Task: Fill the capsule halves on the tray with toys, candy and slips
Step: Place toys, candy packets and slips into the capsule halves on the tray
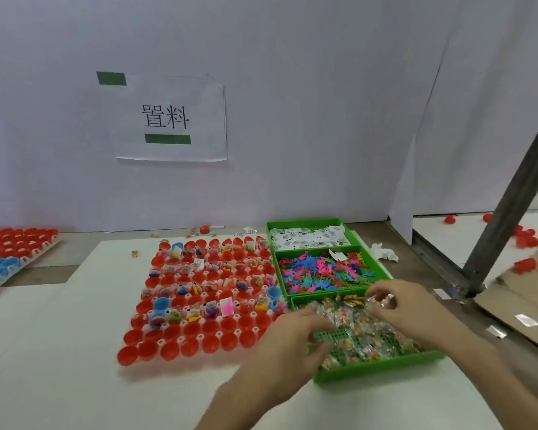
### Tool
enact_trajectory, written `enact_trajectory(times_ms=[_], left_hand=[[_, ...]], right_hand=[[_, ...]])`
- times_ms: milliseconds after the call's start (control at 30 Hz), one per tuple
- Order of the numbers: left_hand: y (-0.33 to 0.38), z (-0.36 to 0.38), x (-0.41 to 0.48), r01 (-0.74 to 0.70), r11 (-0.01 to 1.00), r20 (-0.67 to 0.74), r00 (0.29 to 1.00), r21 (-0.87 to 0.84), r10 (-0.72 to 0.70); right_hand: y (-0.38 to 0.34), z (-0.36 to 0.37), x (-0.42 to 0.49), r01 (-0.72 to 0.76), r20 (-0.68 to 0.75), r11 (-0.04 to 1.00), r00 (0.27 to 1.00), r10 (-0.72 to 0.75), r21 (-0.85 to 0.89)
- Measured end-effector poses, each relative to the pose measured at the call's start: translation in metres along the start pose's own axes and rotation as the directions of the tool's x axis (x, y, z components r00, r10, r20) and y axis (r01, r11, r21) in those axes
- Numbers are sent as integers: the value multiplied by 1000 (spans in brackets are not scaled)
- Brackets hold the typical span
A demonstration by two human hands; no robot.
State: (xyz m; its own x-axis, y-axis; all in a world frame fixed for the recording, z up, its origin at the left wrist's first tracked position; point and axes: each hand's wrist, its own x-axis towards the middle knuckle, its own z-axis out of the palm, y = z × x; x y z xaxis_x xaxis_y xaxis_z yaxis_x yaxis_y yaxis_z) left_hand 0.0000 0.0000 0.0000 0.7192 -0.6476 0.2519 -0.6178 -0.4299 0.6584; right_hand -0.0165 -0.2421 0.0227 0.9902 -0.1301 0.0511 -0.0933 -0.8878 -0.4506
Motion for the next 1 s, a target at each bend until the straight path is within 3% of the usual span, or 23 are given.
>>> enact_trajectory(times_ms=[67, 133, 233, 333, 567, 767, 1000], left_hand=[[5, 18, 22, 15, 992, 55, 998, 127, -22], [9, 34, 44, 24, 964, 125, 990, 265, -59], [1, 51, 70, 24, 887, 203, 970, 461, -132], [-4, 58, 83, 37, 859, 168, 975, 511, -142], [-21, 67, 91, 118, 941, 37, 990, 318, -137], [-29, 56, 84, 94, 994, -121, 987, -55, -101], [-38, 50, 83, 129, 911, -46, 986, -393, -159]], right_hand=[[4, 17, 12, -113, 84, 984, 989, 125, -136], [9, 37, 16, -131, 130, 980, 980, 151, -149], [14, 53, 16, -123, 52, 987, 990, 129, -100], [20, 51, 15, -141, 24, 988, 989, 143, -71], [34, 38, 12, -137, -35, 985, 989, 142, 107], [33, 30, 38, -172, -197, 977, 961, 195, 126], [28, 22, 92, -275, 66, 960, 958, 279, -53]])
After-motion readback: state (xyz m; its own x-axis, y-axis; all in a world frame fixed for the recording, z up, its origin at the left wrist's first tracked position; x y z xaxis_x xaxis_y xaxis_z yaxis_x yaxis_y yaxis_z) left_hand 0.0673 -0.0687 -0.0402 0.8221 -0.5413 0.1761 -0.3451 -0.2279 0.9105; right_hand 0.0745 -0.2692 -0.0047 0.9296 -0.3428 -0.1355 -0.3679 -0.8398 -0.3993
